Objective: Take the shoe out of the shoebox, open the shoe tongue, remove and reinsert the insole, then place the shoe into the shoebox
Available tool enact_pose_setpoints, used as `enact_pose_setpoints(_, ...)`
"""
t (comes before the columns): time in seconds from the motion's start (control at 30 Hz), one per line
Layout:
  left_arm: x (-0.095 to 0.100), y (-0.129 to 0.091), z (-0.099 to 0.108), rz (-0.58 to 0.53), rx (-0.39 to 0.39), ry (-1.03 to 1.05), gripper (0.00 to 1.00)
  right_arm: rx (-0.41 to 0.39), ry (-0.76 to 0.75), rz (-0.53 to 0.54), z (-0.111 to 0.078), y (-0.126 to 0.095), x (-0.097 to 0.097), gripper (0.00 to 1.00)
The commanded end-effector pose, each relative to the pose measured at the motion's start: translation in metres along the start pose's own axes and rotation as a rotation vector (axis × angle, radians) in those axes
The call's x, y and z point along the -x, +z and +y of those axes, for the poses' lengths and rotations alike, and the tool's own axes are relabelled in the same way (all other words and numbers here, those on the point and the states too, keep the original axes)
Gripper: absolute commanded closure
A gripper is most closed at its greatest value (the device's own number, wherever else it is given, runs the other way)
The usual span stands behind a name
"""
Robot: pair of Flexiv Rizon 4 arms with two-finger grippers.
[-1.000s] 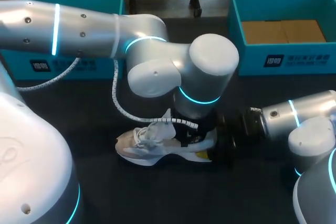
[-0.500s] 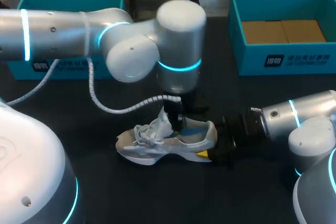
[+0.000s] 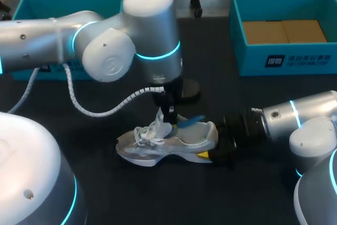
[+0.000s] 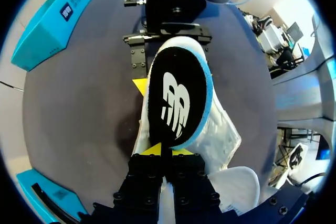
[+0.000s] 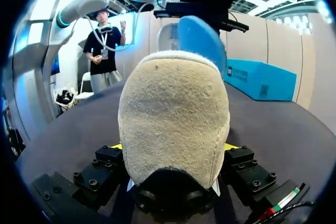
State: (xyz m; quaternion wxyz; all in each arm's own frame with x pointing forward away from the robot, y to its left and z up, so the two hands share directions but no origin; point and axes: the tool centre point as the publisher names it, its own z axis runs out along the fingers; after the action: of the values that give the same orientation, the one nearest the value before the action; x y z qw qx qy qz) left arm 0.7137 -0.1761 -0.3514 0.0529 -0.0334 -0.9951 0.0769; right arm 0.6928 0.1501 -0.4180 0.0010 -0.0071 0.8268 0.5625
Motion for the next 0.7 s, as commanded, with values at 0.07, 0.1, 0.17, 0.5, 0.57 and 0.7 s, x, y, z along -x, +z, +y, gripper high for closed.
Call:
enact_pose_setpoints(0.07, -0.002, -0.004, -0.002, -0.028, -0.04, -0.009, 1.0, -0.003, 0.0, 0.0, -0.004, 0.004, -0.004, 1.0)
enact_pose_setpoints(0.1, -0.001, -0.005, -0.004, -0.038, -0.039, -0.014, 1.0, -0.003, 0.0, 0.0, -0.004, 0.004, -0.004, 1.0)
enact_pose_setpoints(0.17, 0.0, -0.006, -0.007, -0.042, -0.041, -0.017, 1.0, -0.003, 0.0, 0.0, -0.004, 0.004, -0.004, 1.0)
enact_pose_setpoints(0.5, 0.0, -0.009, -0.03, -0.13, -0.018, -0.055, 1.0, -0.003, 0.0, 0.0, -0.004, 0.004, -0.004, 1.0)
enact_pose_setpoints(0.57, 0.0, -0.008, -0.035, -0.15, -0.01, -0.065, 1.0, -0.003, 0.0, 0.0, -0.004, 0.004, -0.004, 1.0)
enact_pose_setpoints(0.7, -0.001, -0.009, -0.043, -0.168, -0.007, -0.072, 1.0, -0.003, 0.0, 0.0, -0.004, 0.004, -0.004, 1.0)
